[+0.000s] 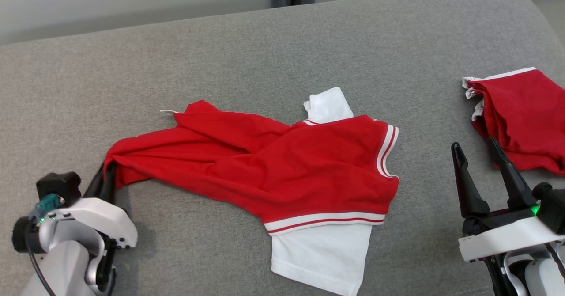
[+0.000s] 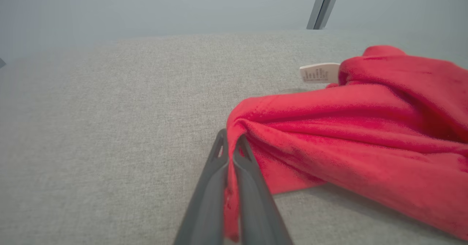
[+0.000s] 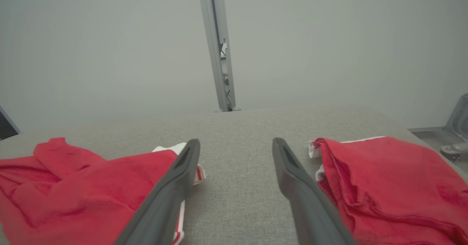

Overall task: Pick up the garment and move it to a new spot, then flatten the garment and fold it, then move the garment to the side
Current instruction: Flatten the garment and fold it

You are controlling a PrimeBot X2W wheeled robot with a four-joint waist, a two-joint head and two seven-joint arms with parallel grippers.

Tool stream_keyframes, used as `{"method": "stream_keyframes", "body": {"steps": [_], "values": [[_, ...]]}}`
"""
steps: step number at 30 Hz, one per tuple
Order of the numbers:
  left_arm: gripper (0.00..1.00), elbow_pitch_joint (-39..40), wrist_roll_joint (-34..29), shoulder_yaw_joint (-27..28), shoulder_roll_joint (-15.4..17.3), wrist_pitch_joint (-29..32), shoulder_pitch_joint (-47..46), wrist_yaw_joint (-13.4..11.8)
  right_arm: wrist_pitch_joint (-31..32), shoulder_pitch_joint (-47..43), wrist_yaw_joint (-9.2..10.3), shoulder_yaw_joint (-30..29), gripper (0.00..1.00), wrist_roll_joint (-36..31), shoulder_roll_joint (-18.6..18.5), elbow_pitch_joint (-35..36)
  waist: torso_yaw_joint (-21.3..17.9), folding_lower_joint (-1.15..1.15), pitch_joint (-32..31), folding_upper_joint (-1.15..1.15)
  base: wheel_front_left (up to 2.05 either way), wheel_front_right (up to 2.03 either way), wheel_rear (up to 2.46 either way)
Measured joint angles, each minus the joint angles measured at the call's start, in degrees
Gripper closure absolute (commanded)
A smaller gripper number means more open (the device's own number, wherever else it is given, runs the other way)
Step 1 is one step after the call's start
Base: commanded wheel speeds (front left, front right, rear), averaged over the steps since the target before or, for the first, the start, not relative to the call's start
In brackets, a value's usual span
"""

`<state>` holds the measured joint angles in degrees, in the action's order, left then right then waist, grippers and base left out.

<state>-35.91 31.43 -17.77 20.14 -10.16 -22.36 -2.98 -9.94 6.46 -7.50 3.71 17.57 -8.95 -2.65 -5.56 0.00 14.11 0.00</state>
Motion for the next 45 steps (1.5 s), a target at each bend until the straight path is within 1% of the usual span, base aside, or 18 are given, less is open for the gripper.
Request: {"method": "stream_keyframes", "body": {"steps": [1, 3, 6, 8, 10, 16, 20, 23, 26, 30, 34, 42, 45], "values": [[0.94, -0.01, 0.38, 0.05, -0.51, -0.33, 0.43, 0.29, 0.0, 0.06, 0.0, 0.04, 0.0, 0.0, -0.01, -0.09, 0.17, 0.0, 0.0, 0.0, 0.0, 0.0, 0.0], [0.0, 0.31, 1.01, 0.19, -1.69, -1.25, 1.35, 0.41, 0.0, 0.08, 0.0, 0.02, 0.0, -0.01, -0.01, -0.36, 0.51, 0.0, -0.11, 0.0, 0.0, 0.0, 0.0], [0.0, 1.97, 1.52, 0.65, -2.81, -2.64, 3.27, 0.2, 0.0, 0.32, 0.0, 0.48, 0.0, -0.19, -0.03, -0.79, 0.83, 0.0, -0.78, 0.0, 0.0, 0.0, 0.0], [0.0, 3.77, 1.66, 1.23, -3.26, -3.53, 4.94, -0.4, 0.0, 0.36, 0.0, 0.73, 0.0, -0.38, -0.18, -1.16, 1.11, 0.0, -1.43, 0.0, 0.0, 0.0, 0.0], [0.0, 6.37, 1.64, 1.98, -3.76, -4.08, 6.85, -1.49, 0.02, 0.35, 0.0, 0.96, 0.0, -0.68, -0.25, -1.38, 1.42, 0.0, -2.23, 0.0, 0.0, 0.0, 0.0], [0.0, 19.47, -0.07, 5.32, -5.24, -4.67, 13.66, -5.49, 0.34, -0.3, 0.0, 1.02, 0.0, -2.25, -0.29, -1.22, 2.88, 0.0, -4.93, 0.0, 0.0, 0.0, 0.0], [0.0, 28.25, -3.16, 7.23, -5.69, -4.75, 17.33, -7.3, 0.56, -1.21, 0.0, 1.23, 0.0, -3.61, 0.25, -0.47, 3.97, 0.0, -6.73, 0.0, 0.0, 0.0, 0.0], [0.0, 31.73, -4.91, 7.35, -5.1, -4.75, 19.56, -8.11, 1.12, -2.03, 0.0, 1.51, 0.0, -4.47, 0.8, -0.12, 4.56, 0.0, -8.08, 0.0, 0.0, 0.0, 0.0], [0.0, 34.21, -5.98, 7.11, -4.11, -4.38, 20.9, -8.73, 1.57, -3.37, 0.0, 1.82, 0.0, -5.11, 1.41, 0.13, 4.84, 0.0, -9.4, 0.0, 0.0, 0.0, 0.0], [0.0, 36.93, -6.67, 6.64, -3.04, -1.96, 22.69, -9.82, 2.07, -5.0, 0.0, 2.08, 0.0, -5.2, 1.9, 0.55, 4.89, 0.0, -10.79, 0.0, 0.0, 0.0, 0.0], [0.0, 38.96, -6.67, 6.26, -2.8, -0.58, 24.07, -10.67, 2.37, -5.58, 0.0, 2.11, 0.0, -5.15, 2.24, 1.19, 4.86, 0.0, -11.19, 0.0, 0.0, 0.0, 0.0], [0.0, 40.16, -6.67, 5.86, -2.68, 0.12, 24.43, -11.2, 2.72, -5.64, 0.0, 2.12, 0.0, -4.93, 2.38, 1.59, 5.05, 0.0, -11.12, 0.0, 0.0, 0.0, 0.0], [0.0, 39.76, -6.61, 5.69, -2.47, 0.64, 23.74, -10.88, 2.86, -5.61, 0.0, 2.24, 0.0, -4.63, 2.4, 1.86, 4.99, 0.0, -10.62, 0.0, 0.0, 0.0, 0.0]]}}
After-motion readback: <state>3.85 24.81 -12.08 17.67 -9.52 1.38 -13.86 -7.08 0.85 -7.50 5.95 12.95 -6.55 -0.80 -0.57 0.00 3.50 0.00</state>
